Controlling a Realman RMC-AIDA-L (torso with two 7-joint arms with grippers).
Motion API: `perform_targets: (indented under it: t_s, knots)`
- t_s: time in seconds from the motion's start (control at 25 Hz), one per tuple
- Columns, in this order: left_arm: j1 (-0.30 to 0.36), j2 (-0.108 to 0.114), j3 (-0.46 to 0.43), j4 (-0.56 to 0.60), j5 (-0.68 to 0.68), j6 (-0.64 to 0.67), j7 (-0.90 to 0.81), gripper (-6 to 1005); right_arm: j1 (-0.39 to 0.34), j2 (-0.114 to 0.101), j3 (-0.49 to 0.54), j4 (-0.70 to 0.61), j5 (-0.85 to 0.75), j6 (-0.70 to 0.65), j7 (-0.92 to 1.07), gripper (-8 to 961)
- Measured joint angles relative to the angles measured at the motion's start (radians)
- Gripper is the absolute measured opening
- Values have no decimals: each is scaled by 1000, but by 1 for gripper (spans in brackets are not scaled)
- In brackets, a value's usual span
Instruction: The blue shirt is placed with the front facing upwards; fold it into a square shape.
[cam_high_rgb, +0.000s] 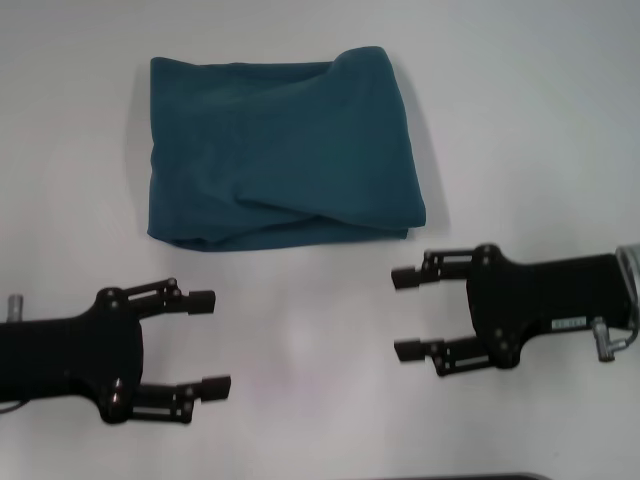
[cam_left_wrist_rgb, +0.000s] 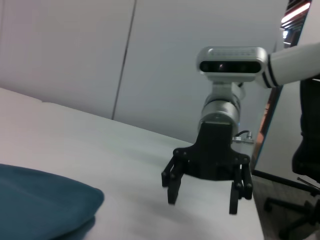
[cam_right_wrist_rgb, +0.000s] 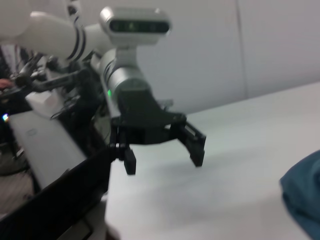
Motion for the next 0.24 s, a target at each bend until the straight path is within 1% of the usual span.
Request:
perform_targets:
  t_s: [0.08, 0.24]
  knots:
    - [-10, -1, -5, -2, 0, -12, -25, 900, 1, 1, 21, 5, 18, 7, -9, 806]
    - [-32, 1, -9, -6, 0, -18, -59, 900, 3, 2, 31, 4, 27, 11, -12, 807]
